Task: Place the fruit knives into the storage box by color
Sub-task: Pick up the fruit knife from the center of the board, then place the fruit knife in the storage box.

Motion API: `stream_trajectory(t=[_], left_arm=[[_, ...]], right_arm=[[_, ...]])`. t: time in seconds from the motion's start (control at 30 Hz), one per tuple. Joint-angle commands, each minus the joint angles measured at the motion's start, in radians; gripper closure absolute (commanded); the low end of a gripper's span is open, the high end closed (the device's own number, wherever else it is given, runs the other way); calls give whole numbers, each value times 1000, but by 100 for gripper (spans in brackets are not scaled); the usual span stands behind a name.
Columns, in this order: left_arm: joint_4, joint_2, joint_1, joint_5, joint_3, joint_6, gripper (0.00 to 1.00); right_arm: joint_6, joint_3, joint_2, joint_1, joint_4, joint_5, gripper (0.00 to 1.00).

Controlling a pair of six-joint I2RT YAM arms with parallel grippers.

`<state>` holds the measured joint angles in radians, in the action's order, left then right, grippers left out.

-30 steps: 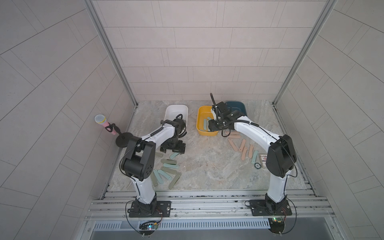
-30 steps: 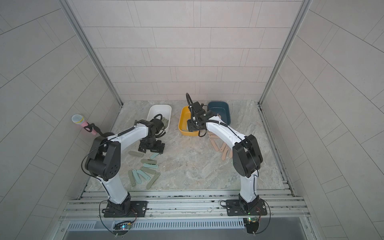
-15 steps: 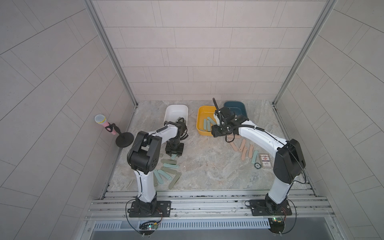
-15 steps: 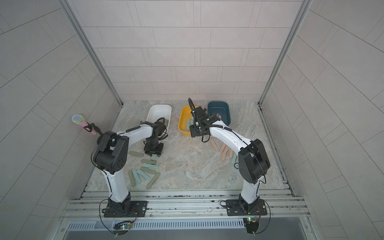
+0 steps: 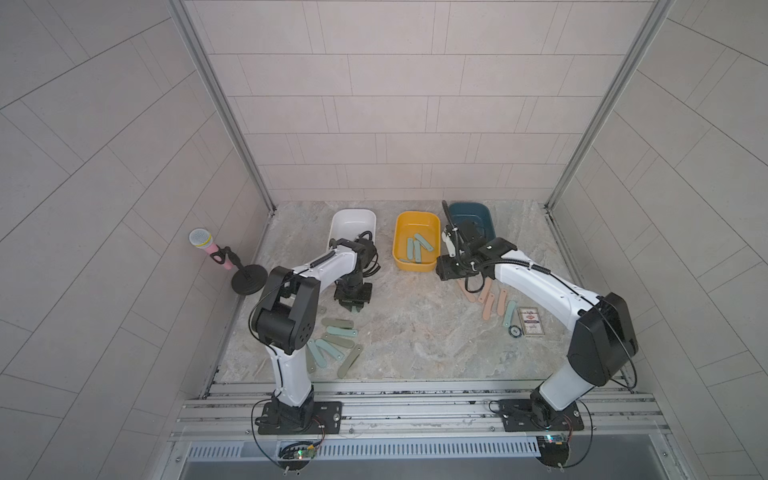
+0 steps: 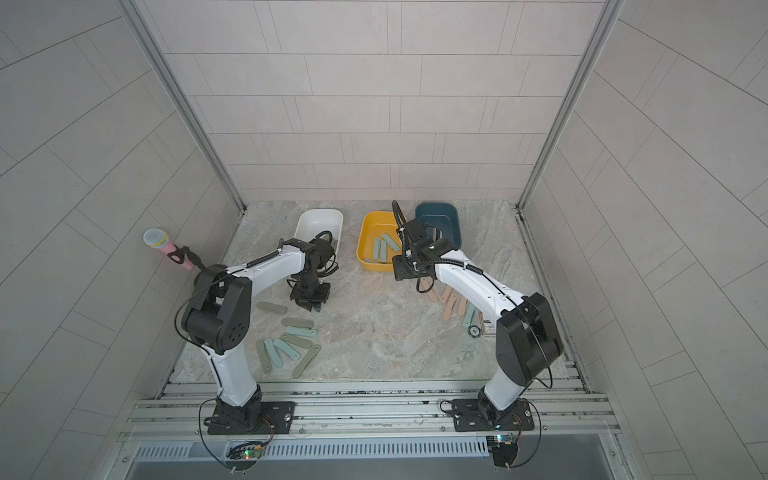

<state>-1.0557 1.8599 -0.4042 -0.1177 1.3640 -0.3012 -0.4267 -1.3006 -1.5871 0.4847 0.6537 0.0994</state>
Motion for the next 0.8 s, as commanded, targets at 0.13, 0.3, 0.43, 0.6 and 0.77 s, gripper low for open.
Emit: stream_trajectory(t=[0.13,0.3,0.43,0.6,0.77], left_arm=[[-63,68,-84,-73,341,-32,88],[-88,256,-139,-77,618,-9,88],[-72,400,-158,-72,792,-1,88],[-93,562,-166,-50,975,-4,84],[-89,617,-165,-51,1036,-11,77]], right_arm=[[4,188,187,-81,36,-100,39],[28,208,146,-149,55,-52,39],[39,199,102,-164,61,-35,40],[25,259,81,-165,-8,-30,41],[35,259,8,-166,-36,-39,42]])
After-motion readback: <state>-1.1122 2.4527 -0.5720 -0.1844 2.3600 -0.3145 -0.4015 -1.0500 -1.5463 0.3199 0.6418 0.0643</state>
